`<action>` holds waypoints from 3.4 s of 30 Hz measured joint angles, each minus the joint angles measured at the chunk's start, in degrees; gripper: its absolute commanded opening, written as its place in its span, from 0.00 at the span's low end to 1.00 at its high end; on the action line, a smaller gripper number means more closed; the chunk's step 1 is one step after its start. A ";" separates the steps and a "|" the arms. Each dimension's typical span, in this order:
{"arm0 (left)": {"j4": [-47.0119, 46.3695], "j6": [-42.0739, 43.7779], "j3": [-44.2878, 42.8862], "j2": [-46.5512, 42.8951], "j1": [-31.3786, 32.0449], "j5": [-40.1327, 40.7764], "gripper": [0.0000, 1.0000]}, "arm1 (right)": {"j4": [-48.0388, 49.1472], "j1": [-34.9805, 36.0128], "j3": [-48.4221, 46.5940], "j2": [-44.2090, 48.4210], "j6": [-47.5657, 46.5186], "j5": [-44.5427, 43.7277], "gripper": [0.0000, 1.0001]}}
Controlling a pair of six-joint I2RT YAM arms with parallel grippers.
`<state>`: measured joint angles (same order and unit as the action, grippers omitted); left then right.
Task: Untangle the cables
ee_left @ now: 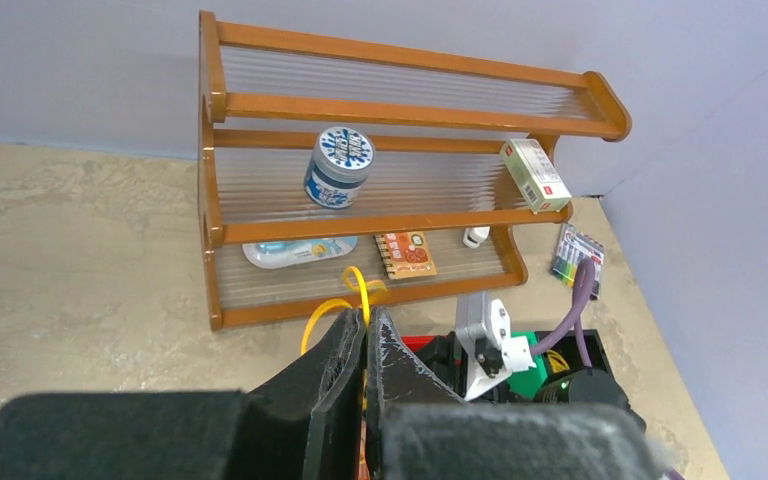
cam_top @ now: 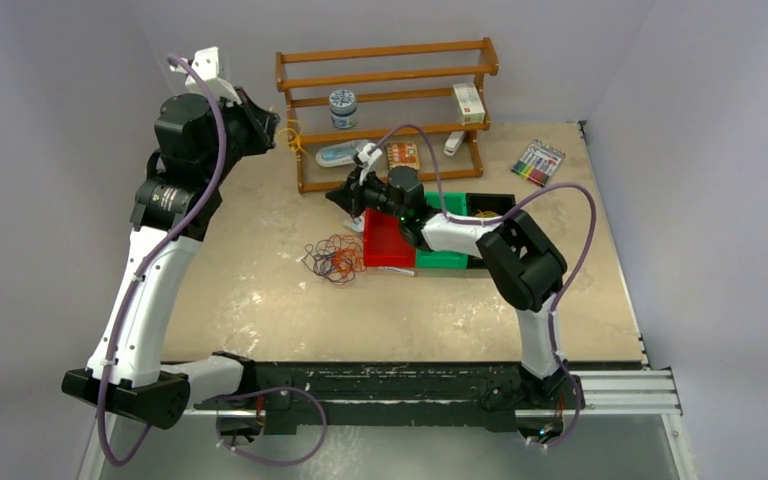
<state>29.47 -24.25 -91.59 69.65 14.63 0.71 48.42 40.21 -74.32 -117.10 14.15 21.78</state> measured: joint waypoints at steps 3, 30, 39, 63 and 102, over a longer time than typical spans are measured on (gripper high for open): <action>0.52 0.39 -0.02 -0.22 0.00 1.03 0.00 | -0.02 -0.15 2.97 1.70 -0.02 -1.03 0.00; 6.58 3.93 1.97 -5.11 0.61 16.85 0.00 | -0.66 -11.15 17.03 25.53 3.21 -8.85 0.00; 5.42 5.73 4.98 -4.61 0.79 8.98 0.00 | -8.59 -13.99 17.79 34.99 1.20 -12.15 0.00; -10.86 0.92 13.62 10.43 14.16 -5.33 0.00 | -20.85 -15.28 23.23 51.08 1.95 -13.73 0.00; -24.13 -6.71 -25.97 66.36 34.88 -15.13 0.00 | -33.24 -41.03 36.44 64.59 10.71 -13.79 0.00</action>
<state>5.34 -30.96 -117.56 136.00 49.52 -14.41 15.18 -0.82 -37.89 -52.51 24.86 7.99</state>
